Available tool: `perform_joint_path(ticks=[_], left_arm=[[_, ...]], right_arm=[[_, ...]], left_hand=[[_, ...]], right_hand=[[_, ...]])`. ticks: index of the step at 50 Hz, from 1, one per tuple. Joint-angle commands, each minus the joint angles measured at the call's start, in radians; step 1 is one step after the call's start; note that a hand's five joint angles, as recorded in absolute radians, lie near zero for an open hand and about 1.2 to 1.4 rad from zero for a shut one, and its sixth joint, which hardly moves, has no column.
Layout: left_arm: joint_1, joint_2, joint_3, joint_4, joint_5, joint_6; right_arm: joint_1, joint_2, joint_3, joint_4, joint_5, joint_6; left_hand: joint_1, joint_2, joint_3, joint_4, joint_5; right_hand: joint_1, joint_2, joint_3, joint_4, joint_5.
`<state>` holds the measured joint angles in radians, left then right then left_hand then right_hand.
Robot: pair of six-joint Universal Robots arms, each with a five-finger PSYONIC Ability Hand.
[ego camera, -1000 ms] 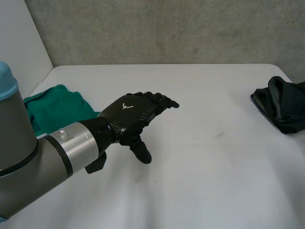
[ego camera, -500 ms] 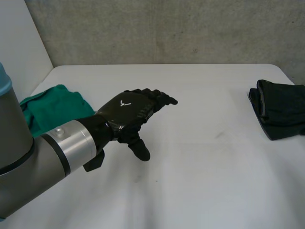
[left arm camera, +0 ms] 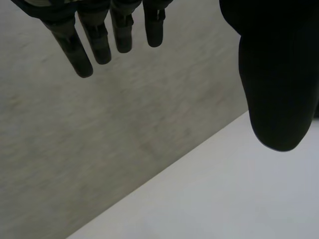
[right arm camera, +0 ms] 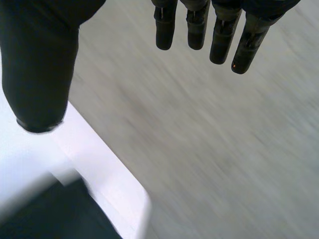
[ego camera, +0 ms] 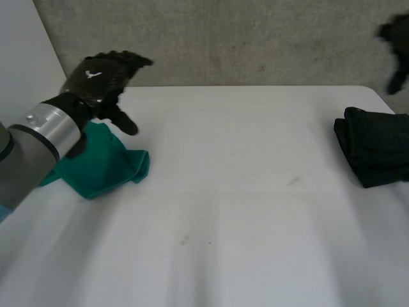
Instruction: Fold the laundry.
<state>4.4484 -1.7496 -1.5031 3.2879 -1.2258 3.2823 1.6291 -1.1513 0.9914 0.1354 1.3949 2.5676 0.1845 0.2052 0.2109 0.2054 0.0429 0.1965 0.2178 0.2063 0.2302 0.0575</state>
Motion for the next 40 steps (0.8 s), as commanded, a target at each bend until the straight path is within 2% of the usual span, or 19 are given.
perform_joint_path(ticks=[1,4,8,12,15,19,22,23,26,30,33,40], left_arm=[[0.185,-0.249,0.109,0.010,0.008,0.207],[0.241,-0.341,0.144,0.013,0.008,0.310],[0.330,-0.511,0.239,0.021,0.006,0.532],[0.379,-0.634,0.328,0.024,0.005,0.638],[0.396,-0.682,0.360,0.025,0.006,0.648],[0.401,-0.723,0.391,0.025,0.006,0.646],[0.388,-0.729,0.396,0.025,0.002,0.642],[0.378,-0.726,0.396,0.027,-0.006,0.640],[0.339,-0.711,0.385,0.041,-0.038,0.632],[0.249,-0.609,0.304,0.048,-0.093,0.599],[0.175,-0.475,0.210,0.053,-0.081,0.505],[-0.092,-0.225,0.029,0.041,-0.012,0.128]], right_arm=[[0.215,-0.117,0.283,-0.048,-0.096,0.049],[0.280,-0.116,0.380,-0.068,-0.094,0.039],[0.314,-0.122,0.489,-0.108,-0.096,0.037],[0.317,-0.123,0.567,-0.148,-0.096,0.036],[0.307,-0.122,0.598,-0.163,-0.096,0.032],[0.305,-0.123,0.639,-0.169,-0.096,0.011],[0.304,-0.123,0.651,-0.169,-0.094,0.000],[0.304,-0.127,0.656,-0.169,-0.094,-0.004],[0.298,-0.127,0.658,-0.169,-0.093,-0.006],[0.279,-0.142,0.658,-0.168,-0.086,-0.006],[0.264,-0.159,0.658,-0.166,-0.086,-0.006],[0.222,-0.200,0.645,-0.166,-0.082,0.003]], left_hand=[[-0.010,-0.031,-0.036,-0.031,-0.043],[-0.010,-0.031,-0.036,-0.031,-0.043],[-0.010,-0.031,-0.036,-0.031,-0.043],[-0.010,-0.031,-0.036,-0.031,-0.043],[-0.006,-0.027,-0.033,-0.027,-0.039],[0.222,0.201,0.196,0.201,0.189],[0.913,0.893,0.887,0.893,0.881],[1.209,1.188,1.182,1.188,1.176],[1.212,1.191,1.185,1.191,1.179],[1.212,1.191,1.185,1.191,1.179],[1.212,1.191,1.185,1.191,1.179],[1.212,1.191,1.185,1.191,1.179]], right_hand=[[-0.022,-0.043,-0.032,-0.056,-0.058],[-0.022,-0.043,-0.032,-0.056,-0.058],[-0.022,-0.043,-0.032,-0.056,-0.058],[-0.022,-0.043,-0.032,-0.056,-0.058],[-0.022,-0.043,-0.032,-0.056,-0.058],[-0.022,-0.043,-0.032,-0.056,-0.058],[-0.022,-0.043,-0.032,-0.056,-0.058],[-0.022,-0.043,-0.032,-0.056,-0.058],[-0.022,-0.043,-0.032,-0.056,-0.058],[-0.022,-0.043,-0.032,-0.056,-0.058],[-0.022,-0.043,-0.032,-0.056,-0.058],[-0.022,-0.043,-0.032,-0.056,-0.058]])
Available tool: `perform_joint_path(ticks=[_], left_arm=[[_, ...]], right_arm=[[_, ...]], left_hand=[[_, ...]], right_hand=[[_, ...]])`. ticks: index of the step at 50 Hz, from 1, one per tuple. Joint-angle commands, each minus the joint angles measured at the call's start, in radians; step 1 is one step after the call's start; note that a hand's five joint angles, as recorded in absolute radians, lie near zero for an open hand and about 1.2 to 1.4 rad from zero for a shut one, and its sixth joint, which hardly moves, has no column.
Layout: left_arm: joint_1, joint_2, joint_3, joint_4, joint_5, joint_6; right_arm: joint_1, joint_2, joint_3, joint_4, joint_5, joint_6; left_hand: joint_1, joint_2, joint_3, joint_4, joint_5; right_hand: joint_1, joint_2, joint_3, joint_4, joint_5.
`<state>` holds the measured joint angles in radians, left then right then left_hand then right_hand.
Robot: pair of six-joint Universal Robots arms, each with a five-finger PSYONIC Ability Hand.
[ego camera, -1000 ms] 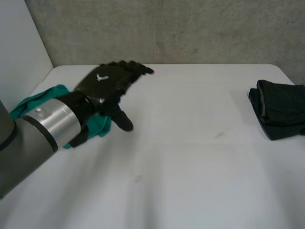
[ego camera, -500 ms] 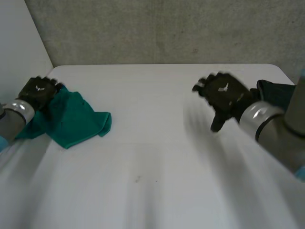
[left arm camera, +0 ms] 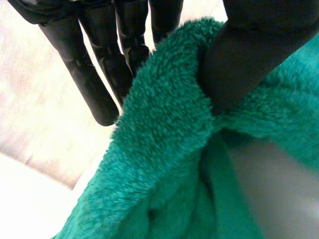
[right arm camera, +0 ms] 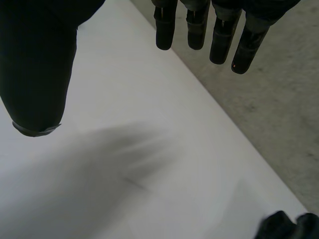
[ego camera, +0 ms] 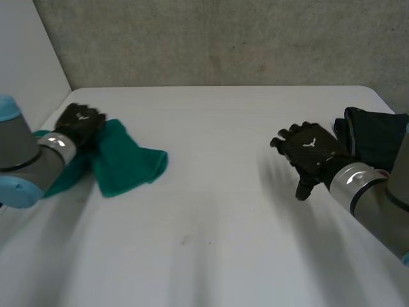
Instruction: Fold the laundry.
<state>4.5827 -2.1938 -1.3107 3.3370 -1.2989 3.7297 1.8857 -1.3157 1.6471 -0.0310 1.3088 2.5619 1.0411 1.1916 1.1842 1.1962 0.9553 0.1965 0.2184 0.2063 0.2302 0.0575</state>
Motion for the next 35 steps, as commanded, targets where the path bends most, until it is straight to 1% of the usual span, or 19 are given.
perform_joint_path(ticks=[1,2,4,5,6,7,8,9,10,12,13,16,19,20,22,27,31,34,35], left_arm=[[-0.254,0.239,-0.183,-0.008,0.075,-0.364],[-0.310,0.277,-0.224,-0.007,0.105,-0.445],[-0.362,0.298,-0.255,-0.004,0.124,-0.500],[-0.402,0.305,-0.274,-0.002,0.125,-0.528],[-0.418,0.304,-0.275,-0.007,0.124,-0.531],[-0.430,0.298,-0.277,-0.014,0.118,-0.531],[-0.436,0.292,-0.277,-0.022,0.113,-0.530],[-0.446,0.284,-0.285,-0.039,0.098,-0.522],[-0.450,0.279,-0.286,-0.050,0.093,-0.516],[-0.453,0.281,-0.282,-0.063,0.087,-0.499],[-0.449,0.281,-0.272,-0.076,0.081,-0.473],[-0.426,0.285,-0.251,-0.080,0.076,-0.432],[-0.397,0.295,-0.245,-0.080,0.067,-0.419],[-0.371,0.304,-0.248,-0.080,0.058,-0.416],[-0.346,0.310,-0.248,-0.082,0.052,-0.416],[-0.324,0.299,-0.242,-0.082,0.050,-0.409],[-0.321,0.238,-0.226,-0.085,0.053,-0.406],[-0.324,0.154,-0.185,-0.093,0.055,-0.386],[-0.327,0.135,-0.173,-0.099,0.055,-0.378]], right_arm=[[-0.040,-0.039,-0.010,0.000,0.006,0.009],[-0.051,-0.042,-0.012,0.000,0.015,0.011],[-0.060,-0.042,-0.016,0.000,0.029,0.011],[-0.065,-0.042,-0.019,0.000,0.044,0.017],[-0.065,-0.043,-0.020,0.000,0.050,0.020],[-0.065,-0.042,-0.020,0.002,0.056,0.020],[-0.065,-0.042,-0.020,0.002,0.061,0.020],[-0.065,-0.042,-0.020,0.002,0.067,0.021],[-0.065,-0.040,-0.020,0.003,0.069,0.023],[-0.063,-0.040,-0.018,0.011,0.067,0.026],[-0.060,-0.040,-0.018,0.011,0.067,0.024],[-0.059,-0.039,-0.013,0.016,0.064,0.024],[-0.059,-0.036,-0.012,0.037,0.067,0.026],[-0.056,-0.031,-0.015,0.063,0.067,0.030],[-0.057,-0.031,-0.021,0.103,0.063,0.040],[-0.062,-0.030,-0.047,0.242,0.058,0.093],[-0.065,-0.025,-0.038,0.315,0.038,0.109],[-0.066,-0.017,-0.024,0.304,0.033,0.107],[-0.066,-0.011,-0.013,0.274,0.035,0.110]], left_hand=[[0.355,0.205,0.212,0.200,0.266],[0.355,0.205,0.212,0.200,0.266],[0.355,0.205,0.212,0.200,0.266],[0.103,-0.048,-0.040,-0.052,0.014],[-0.220,-0.370,-0.363,-0.375,-0.308],[-0.473,-0.623,-0.616,-0.628,-0.561],[-0.603,-0.754,-0.746,-0.758,-0.692],[-0.796,-0.947,-0.939,-0.951,-0.885],[-0.862,-1.013,-1.005,-1.017,-0.951],[-0.867,-1.017,-1.010,-1.022,-0.955],[-0.867,-1.017,-1.010,-1.022,-0.955],[-0.867,-1.017,-1.010,-1.022,-0.955],[-0.867,-1.017,-1.010,-1.022,-0.955],[-0.867,-1.017,-1.010,-1.022,-0.955],[-0.866,-1.016,-1.009,-1.021,-0.955],[-0.866,-1.016,-1.009,-1.021,-0.955],[-0.863,-1.013,-1.006,-1.018,-0.952],[-0.854,-1.005,-0.997,-1.009,-0.943],[-0.845,-0.996,-0.988,-1.000,-0.934]], right_hand=[[-0.022,-0.044,-0.032,-0.056,-0.058],[-0.022,-0.044,-0.032,-0.056,-0.058],[-0.022,-0.044,-0.032,-0.056,-0.058],[-0.022,-0.044,-0.032,-0.056,-0.058],[-0.022,-0.044,-0.032,-0.056,-0.058],[-0.022,-0.044,-0.032,-0.056,-0.058],[-0.022,-0.044,-0.032,-0.056,-0.058],[-0.022,-0.044,-0.032,-0.056,-0.058],[-0.022,-0.044,-0.032,-0.056,-0.058],[-0.022,-0.044,-0.032,-0.056,-0.058],[-0.022,-0.044,-0.032,-0.056,-0.058],[-0.022,-0.044,-0.032,-0.056,-0.058],[-0.022,-0.044,-0.032,-0.056,-0.058],[-0.022,-0.044,-0.032,-0.056,-0.058],[-0.022,-0.044,-0.032,-0.056,-0.058],[-0.022,-0.044,-0.032,-0.056,-0.058],[-0.022,-0.044,-0.032,-0.056,-0.058],[-0.022,-0.044,-0.032,-0.056,-0.058],[-0.022,-0.044,-0.032,-0.056,-0.058]])
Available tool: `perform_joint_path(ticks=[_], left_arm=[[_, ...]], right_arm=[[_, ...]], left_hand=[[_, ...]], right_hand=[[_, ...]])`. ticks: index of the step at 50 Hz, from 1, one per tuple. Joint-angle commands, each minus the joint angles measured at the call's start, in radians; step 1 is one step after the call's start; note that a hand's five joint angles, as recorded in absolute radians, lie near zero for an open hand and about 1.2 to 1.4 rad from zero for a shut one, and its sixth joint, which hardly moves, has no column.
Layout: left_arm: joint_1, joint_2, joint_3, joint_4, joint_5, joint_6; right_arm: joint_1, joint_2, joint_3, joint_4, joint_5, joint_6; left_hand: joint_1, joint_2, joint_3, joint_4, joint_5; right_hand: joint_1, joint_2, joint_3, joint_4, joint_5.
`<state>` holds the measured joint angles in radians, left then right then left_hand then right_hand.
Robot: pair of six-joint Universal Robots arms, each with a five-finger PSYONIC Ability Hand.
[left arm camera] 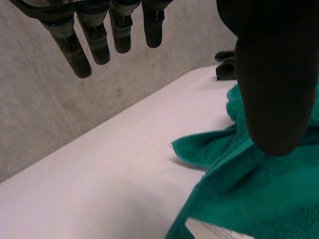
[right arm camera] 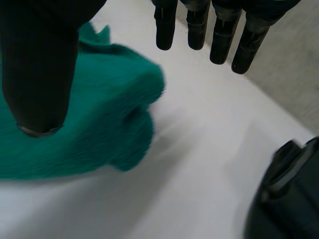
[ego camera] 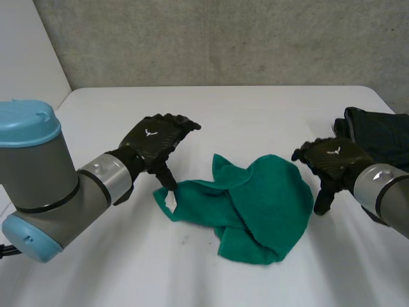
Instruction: Fold the laundry.
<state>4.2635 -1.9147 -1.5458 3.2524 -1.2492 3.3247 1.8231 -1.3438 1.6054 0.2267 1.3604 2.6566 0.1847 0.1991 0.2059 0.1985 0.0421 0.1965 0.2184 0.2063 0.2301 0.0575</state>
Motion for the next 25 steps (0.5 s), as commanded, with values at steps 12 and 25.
perform_joint_path(ticks=[12,25], left_arm=[[-0.047,-0.300,0.184,-0.102,-0.002,0.056],[-0.057,-0.375,0.236,-0.115,-0.010,0.056]], right_arm=[[-0.021,0.081,0.045,-0.141,0.000,0.094],[-0.159,0.248,-0.162,0.072,-0.173,0.273]], left_hand=[[0.169,0.155,0.148,0.156,0.138],[0.999,0.985,0.978,0.986,0.968]], right_hand=[[-0.022,-0.044,-0.032,-0.056,-0.058],[-0.022,-0.044,-0.032,-0.056,-0.058]])
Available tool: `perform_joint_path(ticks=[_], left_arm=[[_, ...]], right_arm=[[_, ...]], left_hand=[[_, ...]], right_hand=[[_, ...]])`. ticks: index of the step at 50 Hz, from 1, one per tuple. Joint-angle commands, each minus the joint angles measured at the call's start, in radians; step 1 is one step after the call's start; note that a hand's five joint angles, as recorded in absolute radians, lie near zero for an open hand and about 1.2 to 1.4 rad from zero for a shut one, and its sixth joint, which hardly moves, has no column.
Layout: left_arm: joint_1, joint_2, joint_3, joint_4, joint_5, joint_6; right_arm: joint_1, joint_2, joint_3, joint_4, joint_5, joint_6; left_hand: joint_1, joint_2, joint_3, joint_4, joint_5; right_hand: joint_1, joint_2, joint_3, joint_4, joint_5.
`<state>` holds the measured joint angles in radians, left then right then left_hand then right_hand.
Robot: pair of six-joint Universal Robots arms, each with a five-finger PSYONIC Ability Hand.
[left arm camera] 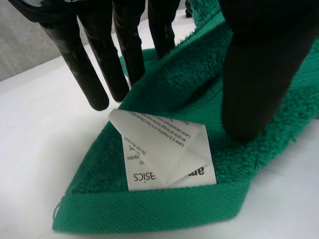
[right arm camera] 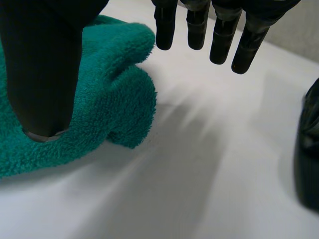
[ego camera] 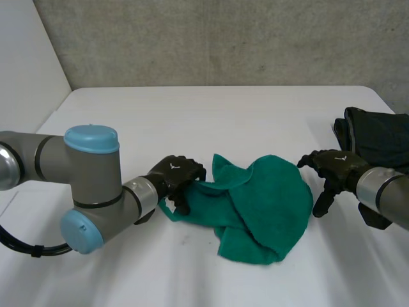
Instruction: Fold the laundry.
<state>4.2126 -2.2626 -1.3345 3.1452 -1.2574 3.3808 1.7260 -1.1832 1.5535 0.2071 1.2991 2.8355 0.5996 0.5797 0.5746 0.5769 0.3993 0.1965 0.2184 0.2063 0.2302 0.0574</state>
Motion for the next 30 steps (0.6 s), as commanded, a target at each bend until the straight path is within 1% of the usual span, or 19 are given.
perform_joint_path(ticks=[1,2,5,6,10,13,16,19,20,23,24,27,28,29,30], left_arm=[[-0.006,-0.026,0.026,-0.010,-0.002,0.002],[-0.008,-0.022,0.026,-0.008,-0.008,0.003],[-0.006,-0.015,0.026,-0.008,-0.030,0.003],[-0.006,0.003,0.026,-0.007,-0.052,0.005],[-0.002,0.077,0.015,-0.002,-0.099,0.025],[0.000,0.115,0.011,0.001,-0.106,0.061],[0.003,0.132,0.011,0.006,-0.103,0.094],[0.007,0.149,0.023,0.038,-0.106,0.130],[0.010,0.153,0.026,0.050,-0.108,0.137],[0.033,0.166,0.055,0.127,-0.129,0.163],[0.041,0.167,0.070,0.156,-0.141,0.172],[0.056,0.169,0.126,0.281,-0.181,0.204],[0.060,0.172,0.139,0.323,-0.192,0.212],[0.067,0.179,0.164,0.402,-0.223,0.218],[0.069,0.189,0.172,0.444,-0.235,0.221]], right_arm=[[-0.065,0.111,-0.139,0.103,-0.132,0.111],[-0.065,0.123,-0.151,0.110,-0.142,0.120],[-0.063,0.178,-0.211,0.158,-0.159,0.153],[-0.062,0.194,-0.228,0.173,-0.162,0.159],[-0.057,0.275,-0.315,0.248,-0.169,0.162],[-0.051,0.341,-0.387,0.281,-0.169,0.165],[-0.013,0.381,-0.434,0.288,-0.164,0.165],[0.036,0.393,-0.496,0.281,-0.158,0.170],[0.047,0.392,-0.536,0.272,-0.153,0.179],[0.059,0.380,-0.613,0.239,-0.129,0.186],[0.066,0.363,-0.659,0.198,-0.110,0.186],[0.087,0.323,-0.713,0.117,-0.093,0.176],[0.113,0.292,-0.736,0.044,-0.086,0.173],[0.124,0.277,-0.740,-0.001,-0.084,0.171],[0.135,0.260,-0.742,-0.050,-0.081,0.170]], left_hand=[[0.684,0.704,0.709,0.707,0.710],[0.796,0.815,0.821,0.818,0.821],[0.797,0.817,0.822,0.819,0.822],[0.797,0.817,0.822,0.819,0.822],[0.797,0.817,0.822,0.819,0.822],[0.797,0.817,0.822,0.819,0.822],[0.797,0.817,0.822,0.819,0.822],[0.797,0.817,0.822,0.819,0.822],[0.797,0.817,0.822,0.819,0.822],[0.797,0.817,0.822,0.819,0.822],[0.797,0.817,0.822,0.819,0.822],[0.797,0.817,0.822,0.819,0.822],[0.797,0.817,0.822,0.819,0.822],[0.797,0.817,0.822,0.819,0.822],[0.797,0.817,0.822,0.819,0.822]], right_hand=[[-0.022,-0.044,-0.032,-0.056,-0.057],[-0.022,-0.044,-0.032,-0.056,-0.057],[-0.022,-0.044,-0.032,-0.056,-0.057],[-0.022,-0.044,-0.032,-0.056,-0.057],[-0.022,-0.044,-0.032,-0.056,-0.057],[-0.022,-0.044,-0.032,-0.056,-0.057],[-0.022,-0.044,-0.032,-0.056,-0.057],[0.708,0.686,0.698,0.674,0.673],[1.195,1.173,1.185,1.161,1.159],[1.200,1.178,1.190,1.166,1.164],[1.200,1.178,1.190,1.166,1.164],[1.200,1.178,1.190,1.166,1.164],[1.200,1.178,1.190,1.166,1.164],[1.200,1.178,1.190,1.166,1.164],[1.200,1.178,1.190,1.166,1.164]])
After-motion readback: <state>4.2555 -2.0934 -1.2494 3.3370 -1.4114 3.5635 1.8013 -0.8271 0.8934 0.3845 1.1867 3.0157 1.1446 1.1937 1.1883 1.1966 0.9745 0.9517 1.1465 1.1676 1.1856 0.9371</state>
